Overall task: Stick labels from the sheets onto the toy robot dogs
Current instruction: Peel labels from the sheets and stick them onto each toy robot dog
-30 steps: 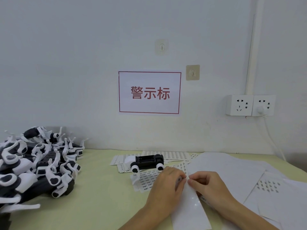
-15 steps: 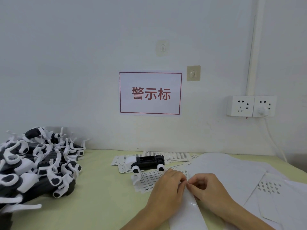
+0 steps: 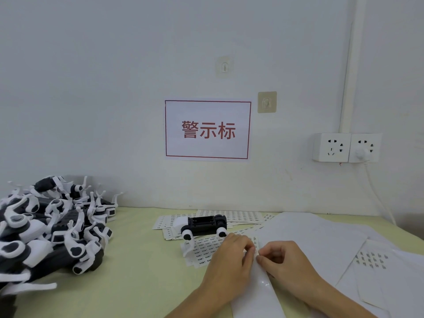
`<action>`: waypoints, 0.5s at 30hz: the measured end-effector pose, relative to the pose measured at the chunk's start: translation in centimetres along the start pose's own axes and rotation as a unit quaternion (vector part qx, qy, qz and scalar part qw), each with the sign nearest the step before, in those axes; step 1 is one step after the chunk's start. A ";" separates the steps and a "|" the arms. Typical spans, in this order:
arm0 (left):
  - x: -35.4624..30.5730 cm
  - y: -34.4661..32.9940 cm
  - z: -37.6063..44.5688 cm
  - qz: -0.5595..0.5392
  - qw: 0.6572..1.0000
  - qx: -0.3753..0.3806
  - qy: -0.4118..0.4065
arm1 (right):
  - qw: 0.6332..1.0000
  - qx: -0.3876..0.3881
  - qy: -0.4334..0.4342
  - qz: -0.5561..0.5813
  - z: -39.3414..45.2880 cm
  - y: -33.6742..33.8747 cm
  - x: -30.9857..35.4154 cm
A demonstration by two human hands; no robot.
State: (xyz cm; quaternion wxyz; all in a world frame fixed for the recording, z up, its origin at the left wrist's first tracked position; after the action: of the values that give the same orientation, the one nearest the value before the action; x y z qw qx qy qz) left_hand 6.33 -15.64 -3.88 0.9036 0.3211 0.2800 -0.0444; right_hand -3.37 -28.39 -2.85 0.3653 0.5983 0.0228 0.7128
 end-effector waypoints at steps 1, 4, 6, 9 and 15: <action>0.0 0.0 0.0 -0.001 1.000 -0.002 -0.001 | 1.000 0.001 0.000 0.002 0.0 0.0 0.0; -0.1 0.0 0.0 0.001 1.000 -0.001 -0.009 | 1.000 0.002 -0.001 0.008 0.0 0.0 0.1; -0.2 0.0 0.0 0.002 1.000 0.007 -0.015 | 1.000 0.002 -0.001 0.018 -0.1 0.0 0.3; -0.1 -0.1 0.0 0.005 1.000 0.021 -0.018 | 1.000 0.007 0.001 0.025 -0.2 0.0 0.5; 0.2 0.1 0.6 -0.053 0.998 0.000 0.040 | 1.000 -0.010 -0.014 0.004 -0.1 0.0 0.1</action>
State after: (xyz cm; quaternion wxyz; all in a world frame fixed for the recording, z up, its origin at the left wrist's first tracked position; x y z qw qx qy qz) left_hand 6.79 -15.91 -3.58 0.8881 0.3075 0.3322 -0.0797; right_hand -3.42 -28.26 -2.78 0.3687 0.6049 0.0080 0.7058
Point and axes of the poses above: each hand's wrist, its own z-axis towards the middle knuckle, its own y-axis out of the back of the hand, x = y × z, the point moved 1 cm from there along z, towards the middle knuckle, and after that the axes turned 5 degrees about -z, right-handed, at the moved point
